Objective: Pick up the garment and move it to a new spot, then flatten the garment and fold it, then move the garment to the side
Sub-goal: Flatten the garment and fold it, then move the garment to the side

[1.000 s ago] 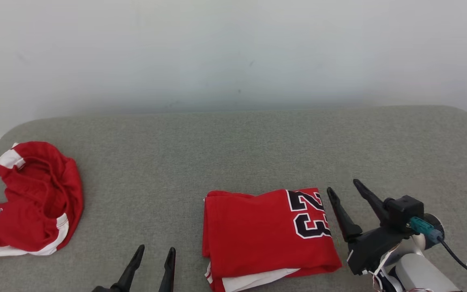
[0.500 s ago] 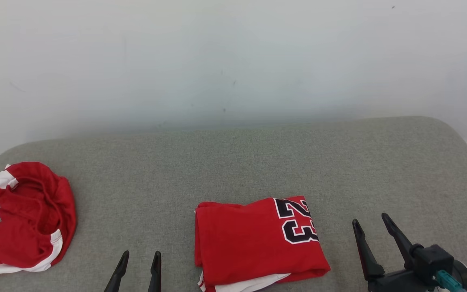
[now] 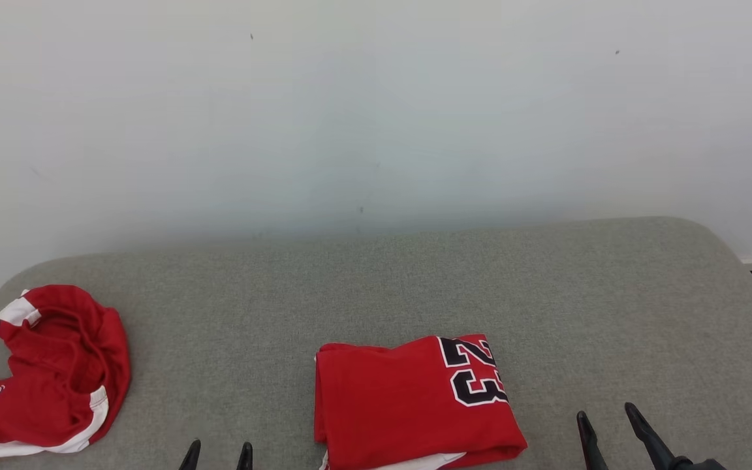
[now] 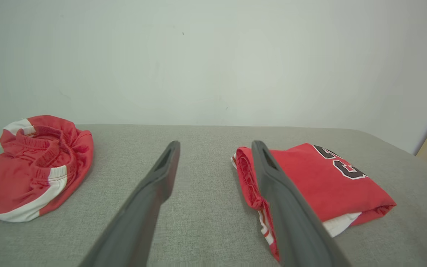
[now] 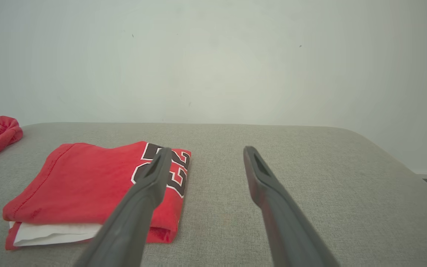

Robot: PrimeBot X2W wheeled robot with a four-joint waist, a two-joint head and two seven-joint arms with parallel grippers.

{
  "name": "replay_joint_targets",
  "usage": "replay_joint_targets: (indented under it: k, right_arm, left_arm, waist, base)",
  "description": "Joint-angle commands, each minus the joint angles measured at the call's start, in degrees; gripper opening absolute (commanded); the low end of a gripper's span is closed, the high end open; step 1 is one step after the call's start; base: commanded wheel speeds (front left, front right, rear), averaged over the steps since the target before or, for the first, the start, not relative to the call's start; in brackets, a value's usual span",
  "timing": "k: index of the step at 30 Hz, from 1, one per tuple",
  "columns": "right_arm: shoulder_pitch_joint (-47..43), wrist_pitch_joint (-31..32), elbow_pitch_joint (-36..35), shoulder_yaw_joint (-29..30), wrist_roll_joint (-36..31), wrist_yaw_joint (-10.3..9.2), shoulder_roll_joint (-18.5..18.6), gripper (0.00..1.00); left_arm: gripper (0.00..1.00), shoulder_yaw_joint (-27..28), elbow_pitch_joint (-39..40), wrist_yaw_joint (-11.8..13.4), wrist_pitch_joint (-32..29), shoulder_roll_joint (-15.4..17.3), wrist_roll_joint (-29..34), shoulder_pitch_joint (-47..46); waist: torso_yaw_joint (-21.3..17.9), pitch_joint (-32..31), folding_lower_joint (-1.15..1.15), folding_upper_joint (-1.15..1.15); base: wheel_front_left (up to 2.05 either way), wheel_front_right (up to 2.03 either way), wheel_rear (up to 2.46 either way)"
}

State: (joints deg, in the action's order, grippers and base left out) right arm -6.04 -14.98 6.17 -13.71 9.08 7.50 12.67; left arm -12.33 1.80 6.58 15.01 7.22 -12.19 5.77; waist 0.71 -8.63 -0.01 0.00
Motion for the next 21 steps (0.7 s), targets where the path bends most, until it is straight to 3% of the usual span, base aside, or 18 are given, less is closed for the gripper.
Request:
replay_joint_targets:
  k: [1,11,21]
  right_arm:
    - [-1.0,-0.3,-0.4,0.1,-0.4,-0.02,-0.3,1.0]
    - [-2.5,-0.3,0.2,-1.4,-0.7,-0.02,-0.6,1.0]
    - [-1.9,-0.3,0.9,-1.6,0.0,-0.02,-0.3,1.0]
  left_arm:
    - [1.0,0.6,-0.2,-0.7,0.2,-0.3,1.4,1.6]
    - [1.0,3.9,-0.7,-3.9,0.2,-2.6,5.1,4.1]
    - [1.0,5.5,-1.3,-5.4,0.2,-3.8,6.5,4.7]
  waist:
    - [-0.1,-0.4,0.01,0.0]
    - [0.3,-1.4,0.01,0.0]
    - [0.1,-1.4,0.01,0.0]
  base:
    - [0.0,0.0,0.0]
    - [0.0,0.0,0.0]
    - [0.0,0.0,0.0]
